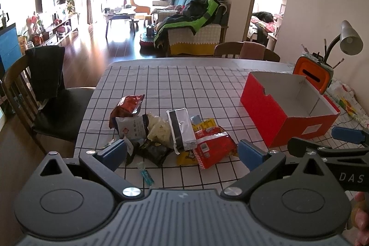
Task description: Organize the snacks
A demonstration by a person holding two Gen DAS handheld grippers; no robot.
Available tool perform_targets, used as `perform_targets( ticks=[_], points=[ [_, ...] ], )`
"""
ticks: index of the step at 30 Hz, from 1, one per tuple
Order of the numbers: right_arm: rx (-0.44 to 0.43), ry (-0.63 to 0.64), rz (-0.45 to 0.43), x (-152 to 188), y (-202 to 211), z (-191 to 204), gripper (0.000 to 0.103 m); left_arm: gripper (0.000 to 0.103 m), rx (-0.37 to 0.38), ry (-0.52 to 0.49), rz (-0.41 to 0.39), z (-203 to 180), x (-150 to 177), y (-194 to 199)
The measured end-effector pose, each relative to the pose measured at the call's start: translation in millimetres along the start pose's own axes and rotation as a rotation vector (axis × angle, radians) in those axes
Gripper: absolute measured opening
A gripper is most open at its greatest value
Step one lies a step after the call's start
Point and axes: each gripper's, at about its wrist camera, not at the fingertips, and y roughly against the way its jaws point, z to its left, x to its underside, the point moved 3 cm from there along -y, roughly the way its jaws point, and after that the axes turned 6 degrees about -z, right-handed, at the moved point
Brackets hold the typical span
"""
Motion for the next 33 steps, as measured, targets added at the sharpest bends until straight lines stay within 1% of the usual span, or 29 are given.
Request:
perform_targets(
  ticks=[6, 13, 16, 20, 25, 30, 33],
  points=[
    [-0.019, 0.001, 0.016, -1, -6, 2, 0.103, 0.103, -0.01, 0.01, 0.004, 6, 0, -2],
    [-0.042, 0.018, 0.046, -3, -27, -1, 0.103, 0.103, -0.018, 0.018, 0.029, 9, 1, -20],
    [-0.085, 0.034, 0.073, -1, -45, -3, 0.103, 0.103, -0.048, 0.036, 0.069, 17, 5, -35],
    [-0.137, 0.094, 0.136, 6, -75, -2, 0.103, 0.102, -0.078, 0.046, 0.13, 24, 13, -53],
    [-0.19, 0.162, 0.187, 13, -109, 2, 0.103, 0.101, -0.1, 0.067, 0.181, 31, 23, -75],
    [-0.233, 0.253, 0.213, 20, -143, 14, 0.103, 0.097, -0.124, 0.121, 0.26, 42, 36, -98],
    [-0.241, 0.283, 0.23, 20, -159, 19, 0.102, 0.091, -0.139, 0.152, 0.297, 49, 44, -110]
  ],
)
